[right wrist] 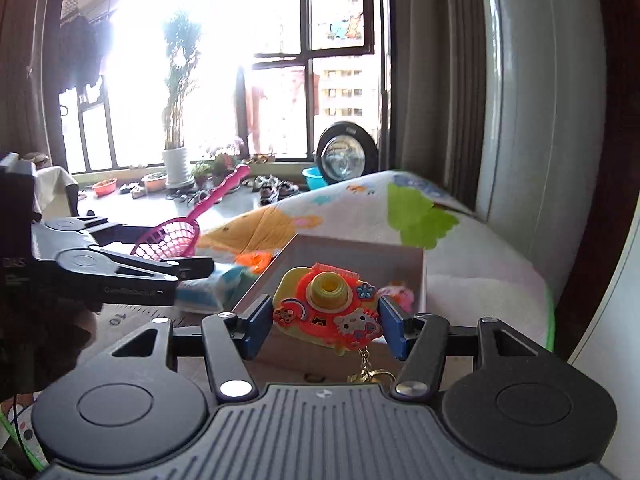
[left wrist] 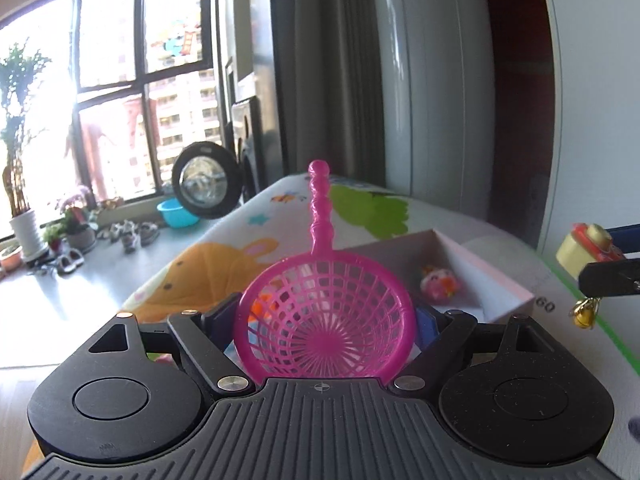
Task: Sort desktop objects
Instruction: 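Grasp the pink net scoop with the left gripper while the right gripper carries the keychain toy, then drop the keychain toy into the pink box with the right gripper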
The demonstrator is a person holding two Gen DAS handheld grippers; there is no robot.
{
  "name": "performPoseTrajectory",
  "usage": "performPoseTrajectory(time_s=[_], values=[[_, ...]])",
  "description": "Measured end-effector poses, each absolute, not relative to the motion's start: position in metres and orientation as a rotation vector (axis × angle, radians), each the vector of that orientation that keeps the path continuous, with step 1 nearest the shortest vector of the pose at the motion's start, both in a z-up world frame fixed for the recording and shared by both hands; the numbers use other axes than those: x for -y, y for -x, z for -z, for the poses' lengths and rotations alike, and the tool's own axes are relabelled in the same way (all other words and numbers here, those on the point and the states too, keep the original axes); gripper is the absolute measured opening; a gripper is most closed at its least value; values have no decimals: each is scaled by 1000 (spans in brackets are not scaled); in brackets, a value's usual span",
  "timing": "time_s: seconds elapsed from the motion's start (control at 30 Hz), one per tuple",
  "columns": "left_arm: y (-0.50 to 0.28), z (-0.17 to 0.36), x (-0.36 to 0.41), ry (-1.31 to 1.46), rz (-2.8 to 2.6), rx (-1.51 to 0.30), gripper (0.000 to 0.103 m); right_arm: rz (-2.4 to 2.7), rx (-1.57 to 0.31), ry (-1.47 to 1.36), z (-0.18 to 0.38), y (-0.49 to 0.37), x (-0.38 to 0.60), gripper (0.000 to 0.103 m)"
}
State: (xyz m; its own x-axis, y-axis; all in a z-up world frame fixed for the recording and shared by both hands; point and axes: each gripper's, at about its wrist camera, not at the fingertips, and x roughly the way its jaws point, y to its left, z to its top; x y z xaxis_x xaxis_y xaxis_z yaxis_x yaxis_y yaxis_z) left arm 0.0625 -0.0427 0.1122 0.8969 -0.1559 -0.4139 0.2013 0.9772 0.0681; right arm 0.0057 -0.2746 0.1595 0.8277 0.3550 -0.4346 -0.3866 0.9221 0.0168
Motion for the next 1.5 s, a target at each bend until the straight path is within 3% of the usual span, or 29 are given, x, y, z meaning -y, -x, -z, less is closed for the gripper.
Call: performPoseTrajectory(time_s=[0.13, 0.23, 0.43, 0.77, 1.2, 1.27, 1.43, 1.5], values=[[-112, -95, 71, -69, 207, -501, 96, -324, -421, 93, -174, -18, 285, 57], [-96, -78, 68, -75, 254, -537, 100, -297, -425, 87, -178, -26, 292, 57], [-44, -40, 33, -154, 168, -574, 101, -336, -466, 20, -181, -69, 286, 57], [-18, -13, -32, -30, 63, -649, 101, -325, -619, -13, -144, -185, 214, 59], [-16, -9, -45, 77, 105, -643, 102, -352, -696, 64, -147, -193, 163, 65], [-17, -8, -48, 95, 110, -642, 102, -403, -738, 68, -147, -202, 138, 62], [-19, -7, -56, 156, 124, -646, 102, -441, -845, 168, -123, -236, 63, 42], [-19, -7, -58, 168, 125, -639, 102, -398, -870, 206, -108, -258, 42, 40]])
